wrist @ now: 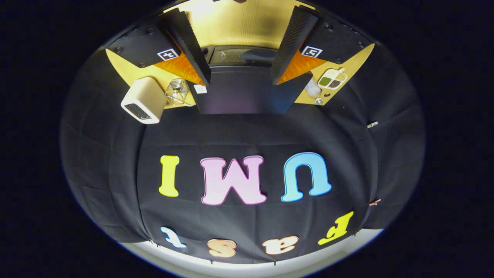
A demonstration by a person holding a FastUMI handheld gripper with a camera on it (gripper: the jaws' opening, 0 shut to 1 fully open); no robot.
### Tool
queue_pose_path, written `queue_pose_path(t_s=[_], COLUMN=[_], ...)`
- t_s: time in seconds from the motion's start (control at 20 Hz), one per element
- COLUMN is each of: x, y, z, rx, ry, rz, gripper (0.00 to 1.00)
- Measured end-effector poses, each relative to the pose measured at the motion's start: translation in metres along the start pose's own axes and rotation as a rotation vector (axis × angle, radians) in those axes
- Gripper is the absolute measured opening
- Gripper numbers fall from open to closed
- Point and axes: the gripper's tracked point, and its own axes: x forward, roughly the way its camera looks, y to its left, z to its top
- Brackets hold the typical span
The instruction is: Open the toaster oven, put the food inside, and close the toaster oven door.
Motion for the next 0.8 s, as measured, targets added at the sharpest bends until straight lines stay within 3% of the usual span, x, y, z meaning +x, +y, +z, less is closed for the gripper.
queue_pose_path(t_s=[0.35, 0.8], x=[-0.052, -0.088], y=[-0.035, -0.078], z=[0.069, 0.090], rx=[0.023, 0.009], ry=[-0.148, -0.203], rz=[-0.020, -0.077], gripper=[0.98, 0.98])
